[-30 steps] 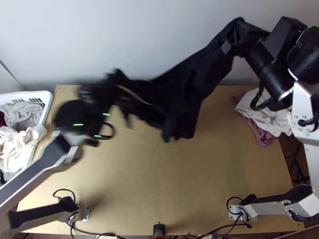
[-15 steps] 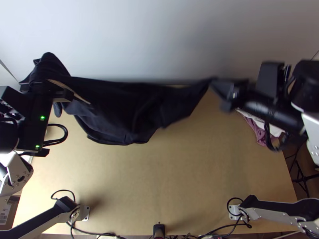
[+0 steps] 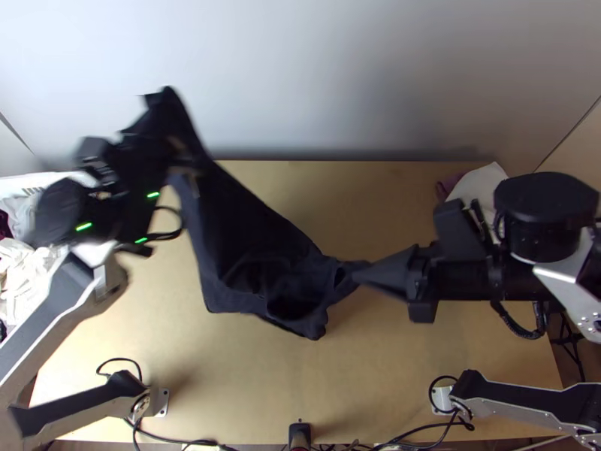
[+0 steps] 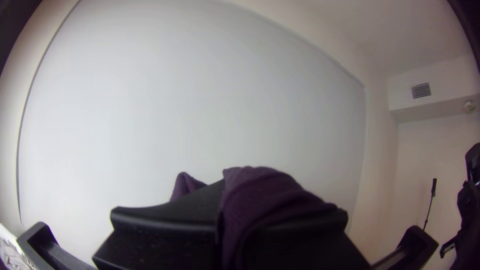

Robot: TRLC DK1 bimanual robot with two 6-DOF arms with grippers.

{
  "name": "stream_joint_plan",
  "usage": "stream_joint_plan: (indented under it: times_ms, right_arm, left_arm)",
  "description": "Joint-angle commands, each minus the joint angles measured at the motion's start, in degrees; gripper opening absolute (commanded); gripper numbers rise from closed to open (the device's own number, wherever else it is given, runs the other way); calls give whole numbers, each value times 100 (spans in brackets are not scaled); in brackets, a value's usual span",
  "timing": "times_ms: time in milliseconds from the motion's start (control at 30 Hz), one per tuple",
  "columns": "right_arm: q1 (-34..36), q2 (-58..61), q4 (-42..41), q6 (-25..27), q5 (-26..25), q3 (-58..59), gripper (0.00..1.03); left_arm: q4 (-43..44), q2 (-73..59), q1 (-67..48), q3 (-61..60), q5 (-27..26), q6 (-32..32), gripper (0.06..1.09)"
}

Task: Fold the t-shirt

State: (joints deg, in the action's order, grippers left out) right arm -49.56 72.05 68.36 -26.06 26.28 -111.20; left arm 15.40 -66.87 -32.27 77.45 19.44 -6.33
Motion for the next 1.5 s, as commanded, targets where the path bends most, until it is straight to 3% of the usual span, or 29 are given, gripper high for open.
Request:
stream_joint_plan:
  times_ms: [0, 167, 400, 433, 467, 533, 567, 767, 1033, 1233, 1300, 1333, 1467]
  right_arm:
    - [-282, 11, 2, 304, 246, 476, 3]
    - [-186, 107, -332, 383, 228, 573, 3]
    - [148, -33, -1017, 374, 228, 1030, 3]
    - [228, -104, -1140, 374, 228, 1179, 3]
    - [307, -156, -1255, 365, 228, 1311, 3]
    - [438, -306, -1483, 339, 228, 1540, 3]
    - [526, -358, -1562, 312, 228, 1601, 3]
    - [1071, -569, -2134, 181, 219, 1733, 3]
    - [1449, -701, -2529, -74, 193, 1724, 3]
    - [1836, -657, -3030, -250, 17, 1830, 3]
    - [1836, -657, -3241, -250, -141, 1953, 3]
    - [1827, -657, -3294, -250, -159, 1997, 3]
    - [1810, -596, -3452, -259, -343, 2076, 3]
  left_arm:
    - [833, -1487, -341, 95, -81, 9, 10]
    - [1519, -3201, -473, 394, -107, 18, 10]
    - [1510, -5679, -851, 2318, -318, 246, 10]
    - [1484, -5899, -904, 2503, -309, 255, 18]
    - [1448, -6031, -948, 2582, -309, 255, 40]
    - [1361, -6162, -965, 2582, -301, -18, 99]
    - [1264, -6162, -965, 2582, -301, -149, 105]
    - [798, -5081, -816, 1510, -274, -369, 105]
    - [253, -2076, -851, -775, -309, -9, 104]
    - [-1206, -432, -1413, -1241, 130, -114, 104]
    - [-2032, -37, -1449, -1294, -81, -791, 104]
    - [-2384, 139, -1466, -1391, -441, -1046, 104]
    - [-2357, 535, -1774, -1953, -503, -730, 104]
